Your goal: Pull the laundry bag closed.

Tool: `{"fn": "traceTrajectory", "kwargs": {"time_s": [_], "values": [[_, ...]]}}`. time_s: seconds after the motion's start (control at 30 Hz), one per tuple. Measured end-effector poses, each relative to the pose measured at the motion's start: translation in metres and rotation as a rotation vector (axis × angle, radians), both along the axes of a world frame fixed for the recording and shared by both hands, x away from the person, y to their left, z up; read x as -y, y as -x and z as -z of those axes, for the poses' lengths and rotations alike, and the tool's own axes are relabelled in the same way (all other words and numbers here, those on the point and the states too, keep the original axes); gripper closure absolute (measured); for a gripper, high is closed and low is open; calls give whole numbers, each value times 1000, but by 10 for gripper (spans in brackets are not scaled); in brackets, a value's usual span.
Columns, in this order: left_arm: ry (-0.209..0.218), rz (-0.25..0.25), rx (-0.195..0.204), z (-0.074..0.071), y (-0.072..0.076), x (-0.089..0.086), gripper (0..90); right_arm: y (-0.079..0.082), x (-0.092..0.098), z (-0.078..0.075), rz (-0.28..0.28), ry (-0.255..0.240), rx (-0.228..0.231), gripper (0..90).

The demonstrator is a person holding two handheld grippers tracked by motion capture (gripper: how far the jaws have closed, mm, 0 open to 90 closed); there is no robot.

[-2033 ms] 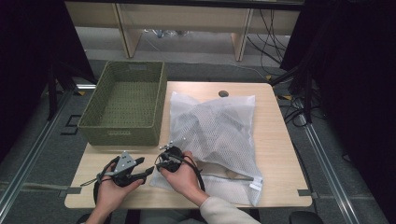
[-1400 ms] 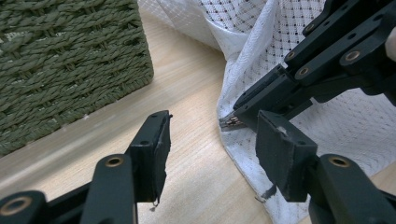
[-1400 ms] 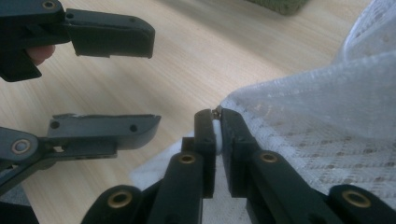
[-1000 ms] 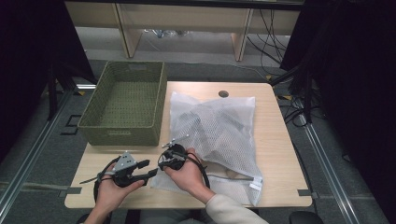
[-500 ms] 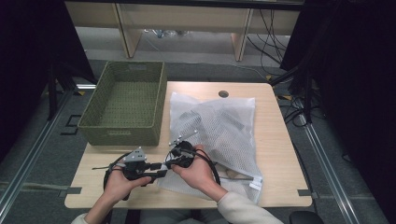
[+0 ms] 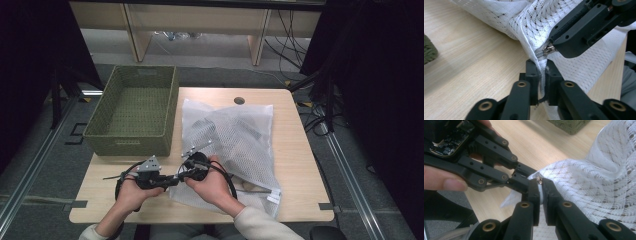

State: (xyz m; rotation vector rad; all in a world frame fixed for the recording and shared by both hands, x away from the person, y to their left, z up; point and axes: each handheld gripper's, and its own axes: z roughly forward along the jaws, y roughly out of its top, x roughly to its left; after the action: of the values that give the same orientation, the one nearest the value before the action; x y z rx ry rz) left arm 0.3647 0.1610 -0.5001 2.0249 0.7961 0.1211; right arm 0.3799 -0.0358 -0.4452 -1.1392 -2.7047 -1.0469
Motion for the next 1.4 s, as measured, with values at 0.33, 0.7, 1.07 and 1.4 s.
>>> {"fn": "traceTrajectory", "kwargs": {"time_s": [0.33,0.7,1.07,1.4], "values": [[-17,-101,34,-9,12,10,876,4,4,-1,9,-14,32,870],[24,-145,29,-14,24,19,882,13,11,0,52,-40,39,870],[6,-158,60,-18,24,18,882,13,15,0,70,-46,42,871],[-21,-162,98,-21,28,21,882,11,16,1,75,-44,53,871]]}}
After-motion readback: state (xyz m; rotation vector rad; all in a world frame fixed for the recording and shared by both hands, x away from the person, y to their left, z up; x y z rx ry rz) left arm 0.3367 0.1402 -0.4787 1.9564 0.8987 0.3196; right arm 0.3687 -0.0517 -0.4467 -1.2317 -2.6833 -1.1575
